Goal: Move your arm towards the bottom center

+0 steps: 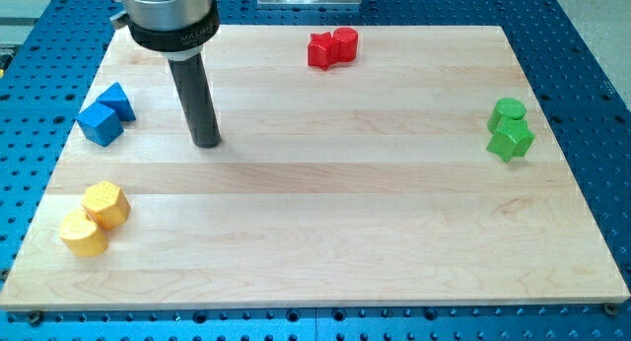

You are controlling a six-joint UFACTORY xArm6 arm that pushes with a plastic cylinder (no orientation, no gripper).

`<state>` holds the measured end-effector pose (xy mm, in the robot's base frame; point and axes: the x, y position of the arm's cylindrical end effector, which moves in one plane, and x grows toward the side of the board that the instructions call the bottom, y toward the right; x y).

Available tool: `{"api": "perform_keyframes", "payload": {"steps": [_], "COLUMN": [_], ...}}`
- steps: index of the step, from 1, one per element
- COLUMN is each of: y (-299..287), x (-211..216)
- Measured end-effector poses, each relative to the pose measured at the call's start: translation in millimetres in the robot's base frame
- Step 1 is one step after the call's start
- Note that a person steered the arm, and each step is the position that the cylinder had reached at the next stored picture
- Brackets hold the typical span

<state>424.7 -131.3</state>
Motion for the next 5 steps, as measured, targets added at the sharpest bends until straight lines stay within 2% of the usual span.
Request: {"api": "perform_keyframes", "payload": {"steps": [2, 3, 4, 5], "y": [0.0, -0.6, 21.2, 41.6], "x": [5.4, 32.8, 56.7, 59.2]}}
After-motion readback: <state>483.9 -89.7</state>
